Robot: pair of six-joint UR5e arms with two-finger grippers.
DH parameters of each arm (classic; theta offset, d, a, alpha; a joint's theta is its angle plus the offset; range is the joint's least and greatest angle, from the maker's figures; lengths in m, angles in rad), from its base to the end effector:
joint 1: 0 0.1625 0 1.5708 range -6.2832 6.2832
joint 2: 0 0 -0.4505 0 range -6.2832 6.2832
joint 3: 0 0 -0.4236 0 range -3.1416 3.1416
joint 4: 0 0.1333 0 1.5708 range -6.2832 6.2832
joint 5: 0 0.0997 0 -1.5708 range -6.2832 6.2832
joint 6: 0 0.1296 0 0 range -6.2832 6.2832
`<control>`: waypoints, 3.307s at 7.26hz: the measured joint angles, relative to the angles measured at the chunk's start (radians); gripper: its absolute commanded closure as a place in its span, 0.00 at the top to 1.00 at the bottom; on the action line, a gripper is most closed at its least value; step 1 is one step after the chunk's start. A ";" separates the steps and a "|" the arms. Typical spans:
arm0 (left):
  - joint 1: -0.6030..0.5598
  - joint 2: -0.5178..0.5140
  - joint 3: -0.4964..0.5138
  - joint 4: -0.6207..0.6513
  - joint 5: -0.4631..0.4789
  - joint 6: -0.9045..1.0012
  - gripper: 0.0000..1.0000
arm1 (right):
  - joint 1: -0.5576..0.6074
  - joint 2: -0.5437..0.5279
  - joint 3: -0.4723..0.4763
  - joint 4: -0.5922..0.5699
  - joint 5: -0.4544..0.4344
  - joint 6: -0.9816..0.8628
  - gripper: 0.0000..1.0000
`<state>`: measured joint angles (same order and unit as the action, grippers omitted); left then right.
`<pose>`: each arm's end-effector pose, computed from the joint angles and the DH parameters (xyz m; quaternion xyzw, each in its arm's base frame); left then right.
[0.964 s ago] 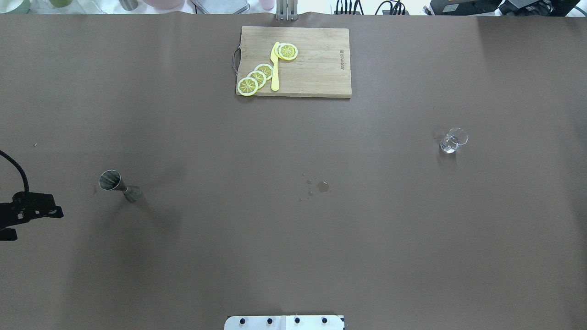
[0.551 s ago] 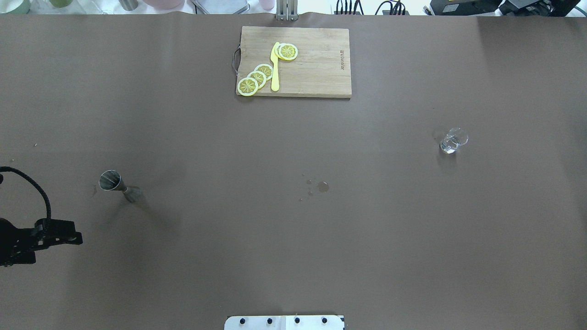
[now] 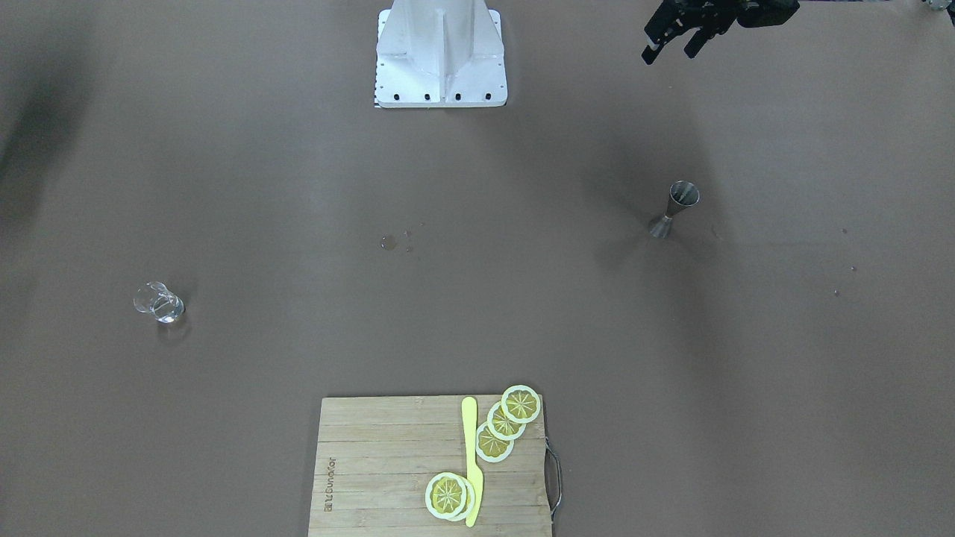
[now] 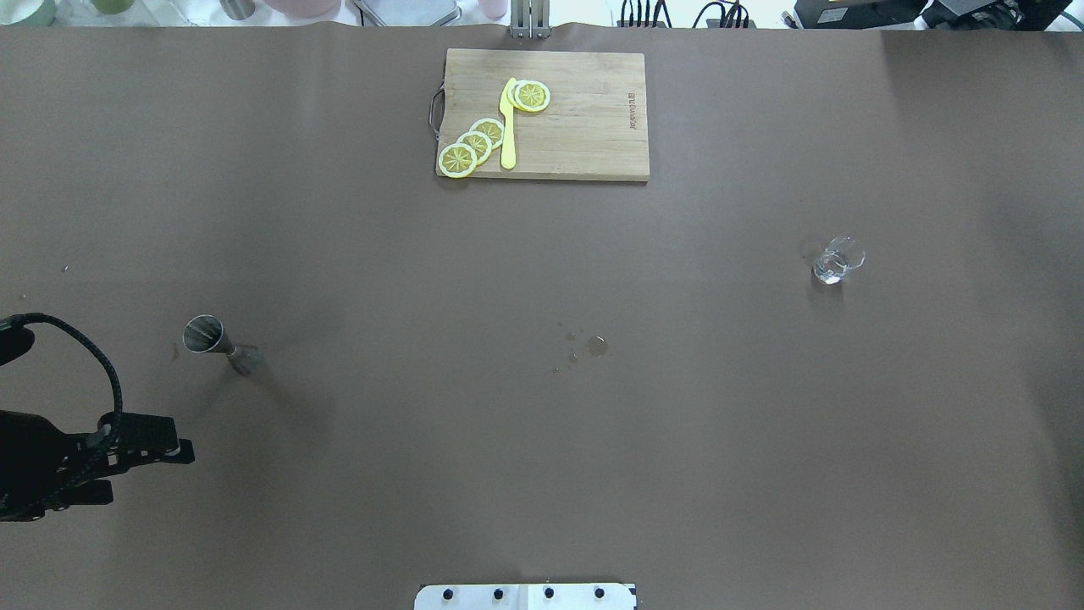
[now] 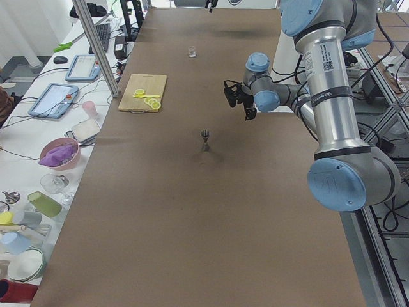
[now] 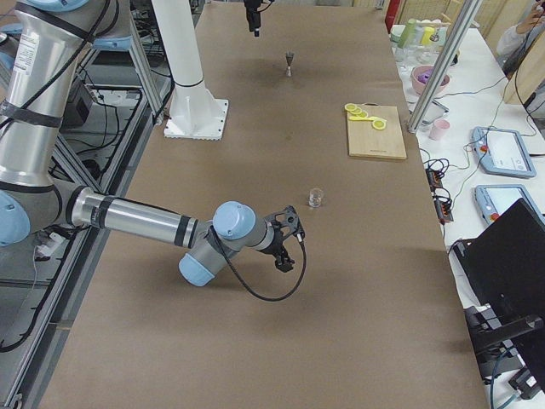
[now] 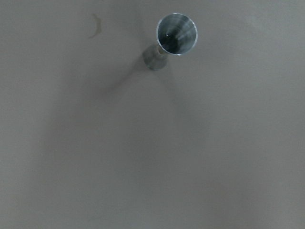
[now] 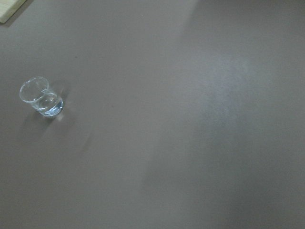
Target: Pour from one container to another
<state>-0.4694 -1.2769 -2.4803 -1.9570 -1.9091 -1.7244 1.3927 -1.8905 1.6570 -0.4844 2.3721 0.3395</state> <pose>0.2910 -0.2488 0.3309 -0.0714 0.4907 -0.1880 0.8478 -0.0320 -0.4048 0.6724 0.2773 -0.4407 -0.0932 0.8486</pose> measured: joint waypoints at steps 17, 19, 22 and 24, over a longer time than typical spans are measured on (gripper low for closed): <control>0.494 -0.034 0.300 -0.042 1.269 0.138 0.97 | -0.291 0.293 -0.273 0.331 0.028 -0.202 1.00; 0.494 -0.038 0.335 -0.072 1.327 0.136 0.97 | -0.291 0.311 -0.282 0.334 0.032 -0.273 1.00; 0.494 -0.071 0.398 -0.083 1.378 0.114 0.97 | -0.291 0.340 -0.301 0.337 0.058 -0.318 1.00; 0.502 -0.089 0.429 -0.086 1.409 0.092 0.97 | -0.291 0.352 -0.305 0.338 0.060 -0.322 1.00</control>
<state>0.0321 -1.3661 -2.0510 -2.0431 -0.4998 -1.6327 1.1015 -1.5382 1.3518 -0.1460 2.4325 0.0171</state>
